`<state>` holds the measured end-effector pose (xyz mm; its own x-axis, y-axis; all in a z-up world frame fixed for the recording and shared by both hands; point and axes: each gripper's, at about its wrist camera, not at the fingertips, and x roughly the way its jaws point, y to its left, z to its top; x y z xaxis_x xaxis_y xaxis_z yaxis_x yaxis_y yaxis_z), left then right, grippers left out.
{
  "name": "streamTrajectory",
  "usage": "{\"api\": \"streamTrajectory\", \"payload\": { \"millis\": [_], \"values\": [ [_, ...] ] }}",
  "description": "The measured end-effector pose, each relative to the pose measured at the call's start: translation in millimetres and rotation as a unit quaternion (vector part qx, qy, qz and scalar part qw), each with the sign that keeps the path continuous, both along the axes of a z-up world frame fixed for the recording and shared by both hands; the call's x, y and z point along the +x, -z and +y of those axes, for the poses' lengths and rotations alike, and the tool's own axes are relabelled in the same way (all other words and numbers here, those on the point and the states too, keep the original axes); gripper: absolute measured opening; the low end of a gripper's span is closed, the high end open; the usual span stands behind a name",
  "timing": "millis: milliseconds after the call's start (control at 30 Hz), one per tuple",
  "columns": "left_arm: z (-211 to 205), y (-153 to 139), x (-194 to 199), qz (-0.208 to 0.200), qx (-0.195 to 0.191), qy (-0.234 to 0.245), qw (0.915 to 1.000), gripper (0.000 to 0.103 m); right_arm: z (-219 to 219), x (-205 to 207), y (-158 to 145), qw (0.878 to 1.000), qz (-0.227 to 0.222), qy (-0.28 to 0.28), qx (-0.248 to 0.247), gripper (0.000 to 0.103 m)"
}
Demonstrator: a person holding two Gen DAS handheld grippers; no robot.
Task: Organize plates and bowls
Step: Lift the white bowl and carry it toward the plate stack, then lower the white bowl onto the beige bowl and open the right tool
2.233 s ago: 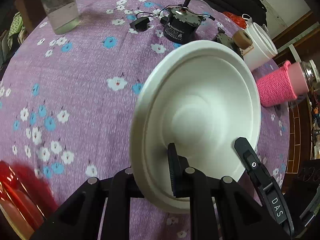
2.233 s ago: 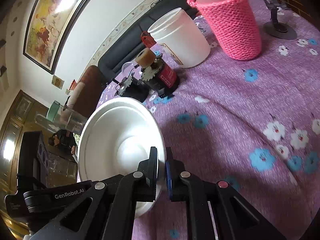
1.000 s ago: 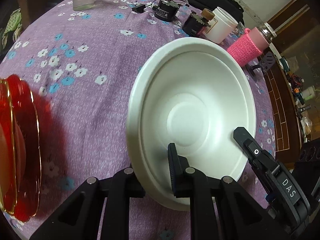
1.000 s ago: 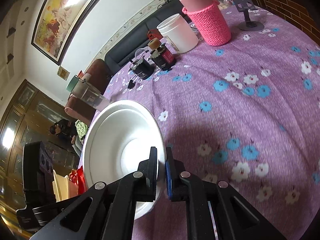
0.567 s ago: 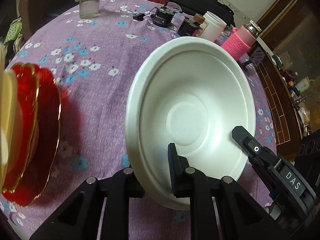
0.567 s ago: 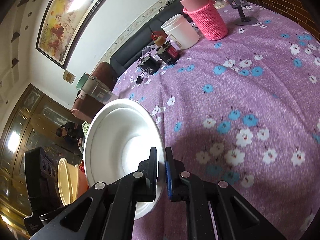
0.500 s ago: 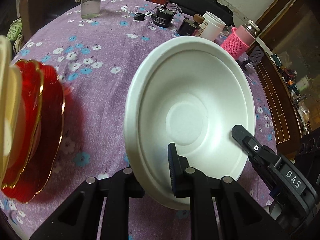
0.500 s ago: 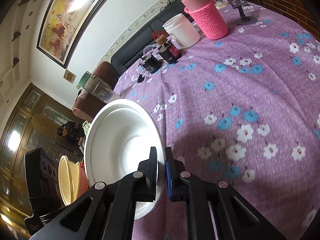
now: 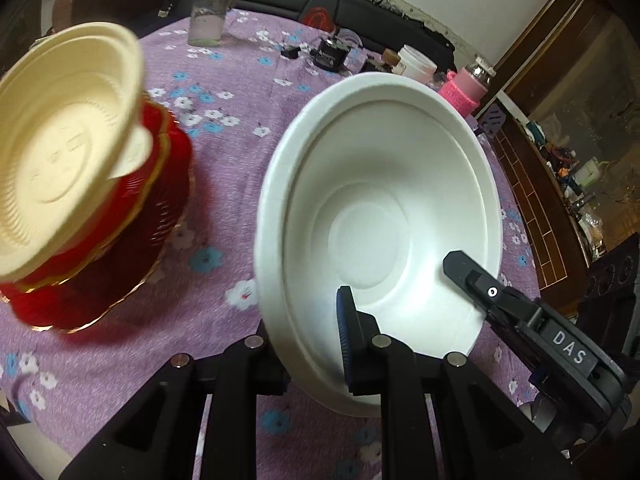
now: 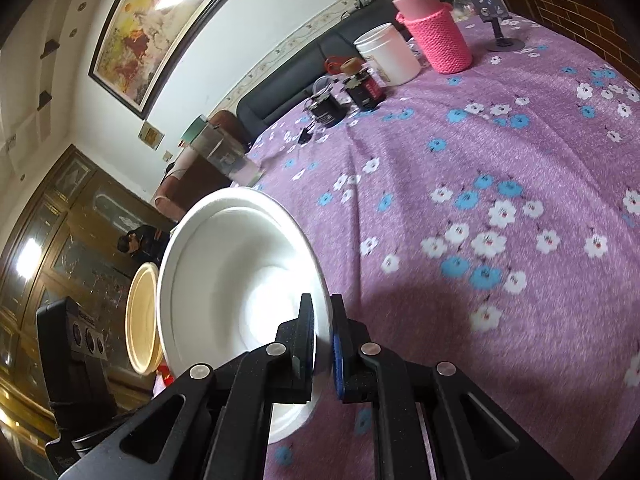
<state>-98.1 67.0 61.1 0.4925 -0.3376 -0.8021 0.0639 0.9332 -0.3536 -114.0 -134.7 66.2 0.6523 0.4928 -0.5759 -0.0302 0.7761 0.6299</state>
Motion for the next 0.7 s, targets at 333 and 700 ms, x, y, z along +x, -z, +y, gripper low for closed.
{"api": "streamTrajectory", "payload": {
  "millis": [333,700],
  "values": [
    [39.9,-14.5,-43.8,-0.042,-0.013,-0.028,0.9986,0.017,39.1,-25.0,-11.4,0.999,-0.021,-0.036,-0.01,0.009],
    [86.7,-40.3,-77.2,-0.105,0.018,-0.084,0.9907,0.017,94.0,-23.9,-37.3,0.995,-0.055,-0.086,-0.02,0.009]
  ]
}}
